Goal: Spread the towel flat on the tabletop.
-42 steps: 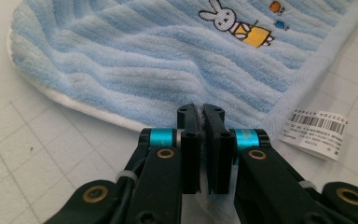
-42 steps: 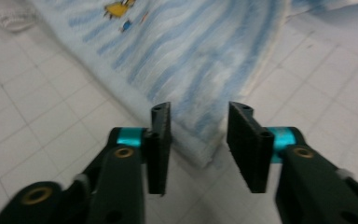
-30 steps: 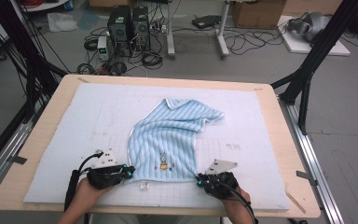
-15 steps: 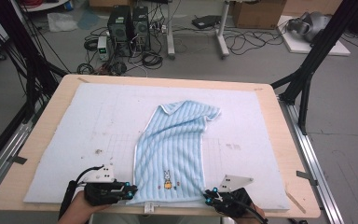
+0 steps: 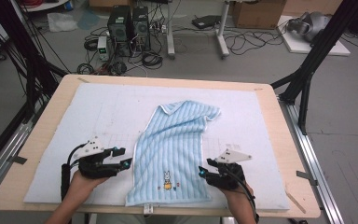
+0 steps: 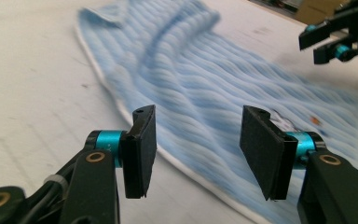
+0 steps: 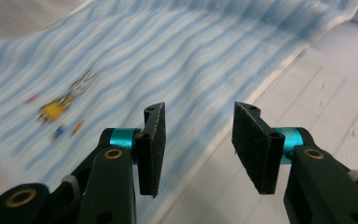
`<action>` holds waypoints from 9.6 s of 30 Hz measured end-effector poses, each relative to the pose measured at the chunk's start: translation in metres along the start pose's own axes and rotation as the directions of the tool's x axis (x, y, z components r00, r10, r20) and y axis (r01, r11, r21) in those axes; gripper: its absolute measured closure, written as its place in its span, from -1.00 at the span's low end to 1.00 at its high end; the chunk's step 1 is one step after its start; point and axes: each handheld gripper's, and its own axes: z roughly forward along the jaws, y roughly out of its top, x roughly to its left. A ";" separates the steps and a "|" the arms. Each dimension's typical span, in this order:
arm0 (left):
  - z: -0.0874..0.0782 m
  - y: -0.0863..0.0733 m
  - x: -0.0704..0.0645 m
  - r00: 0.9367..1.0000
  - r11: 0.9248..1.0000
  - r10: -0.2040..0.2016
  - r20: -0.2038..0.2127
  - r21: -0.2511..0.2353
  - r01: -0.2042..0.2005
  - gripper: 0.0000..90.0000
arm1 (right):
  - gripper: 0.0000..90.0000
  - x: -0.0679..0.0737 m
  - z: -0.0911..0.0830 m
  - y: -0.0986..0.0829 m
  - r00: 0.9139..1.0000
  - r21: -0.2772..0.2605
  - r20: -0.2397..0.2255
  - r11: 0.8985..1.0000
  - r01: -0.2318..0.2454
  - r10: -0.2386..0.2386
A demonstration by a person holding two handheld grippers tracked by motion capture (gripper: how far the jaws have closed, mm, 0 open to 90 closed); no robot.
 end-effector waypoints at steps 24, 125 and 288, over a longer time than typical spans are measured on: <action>0.044 0.023 0.031 0.998 1.000 -0.001 -0.066 -0.013 0.000 0.01 | 0.91 -0.009 0.018 -0.002 0.986 0.173 -0.122 0.976 0.130 -0.109; 0.149 0.076 0.095 0.970 0.992 0.041 -0.238 0.125 -0.011 0.85 | 0.22 -0.029 0.004 -0.005 0.998 0.061 -0.063 0.998 -0.012 0.015; 0.069 0.010 0.028 0.992 0.981 -0.094 -0.083 0.162 0.106 0.35 | 0.44 -0.061 0.051 0.030 0.960 -0.033 0.263 0.995 -0.091 0.097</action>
